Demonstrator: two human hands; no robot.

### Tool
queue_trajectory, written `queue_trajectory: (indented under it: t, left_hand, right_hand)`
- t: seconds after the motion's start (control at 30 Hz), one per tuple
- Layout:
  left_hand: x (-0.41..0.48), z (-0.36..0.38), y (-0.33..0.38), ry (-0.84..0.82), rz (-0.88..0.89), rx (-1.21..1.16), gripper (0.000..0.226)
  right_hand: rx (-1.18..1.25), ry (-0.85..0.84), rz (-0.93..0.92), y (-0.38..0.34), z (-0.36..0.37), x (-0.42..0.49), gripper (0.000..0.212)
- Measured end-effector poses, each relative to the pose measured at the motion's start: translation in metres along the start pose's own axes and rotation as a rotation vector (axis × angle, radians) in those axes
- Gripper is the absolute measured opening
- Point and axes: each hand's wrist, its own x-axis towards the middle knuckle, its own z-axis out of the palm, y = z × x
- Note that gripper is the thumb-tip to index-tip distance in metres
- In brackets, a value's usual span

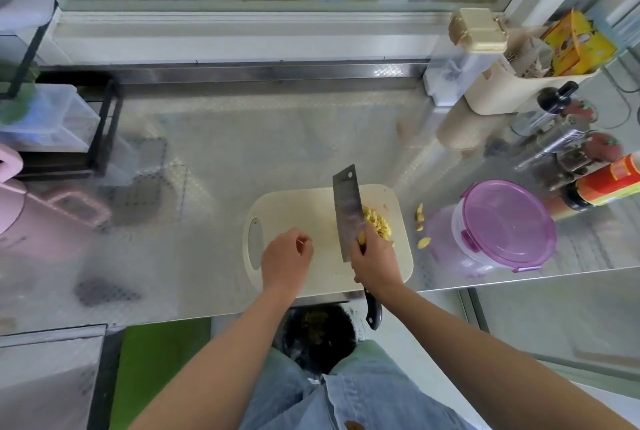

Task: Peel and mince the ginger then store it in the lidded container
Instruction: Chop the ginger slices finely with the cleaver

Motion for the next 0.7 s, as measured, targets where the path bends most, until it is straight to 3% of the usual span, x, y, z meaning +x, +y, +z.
queue_trajectory:
  t: [0.17,0.27,0.37,0.47,0.6,0.7]
  left_hand:
    - [-0.001,-0.004,0.043,-0.209,-0.095,-0.435,0.038]
    - [0.002,0.001,0.054,-0.182,-0.075,-0.322,0.047]
    - [0.007,0.004,0.058,-0.095,-0.072,-0.183,0.037]
    - [0.010,-0.001,0.059,-0.054,-0.106,-0.125,0.032]
    - [0.010,-0.003,0.054,-0.089,-0.149,-0.237,0.036]
    - [0.006,0.001,0.053,-0.094,-0.206,-0.372,0.038]
  right_hand:
    - [-0.282,0.042,-0.195,-0.014,0.000,-0.008,0.038]
    - [-0.382,0.034,-0.274,-0.019,-0.003,-0.012,0.039]
    - [-0.456,-0.014,-0.389,-0.014,-0.009,-0.015,0.037]
    - [-0.347,-0.009,-0.460,-0.002,-0.016,-0.018,0.043]
    - [-0.047,0.010,-0.306,0.018,-0.020,-0.011,0.066]
    - [0.001,-0.103,-0.384,0.025,-0.017,-0.010,0.053]
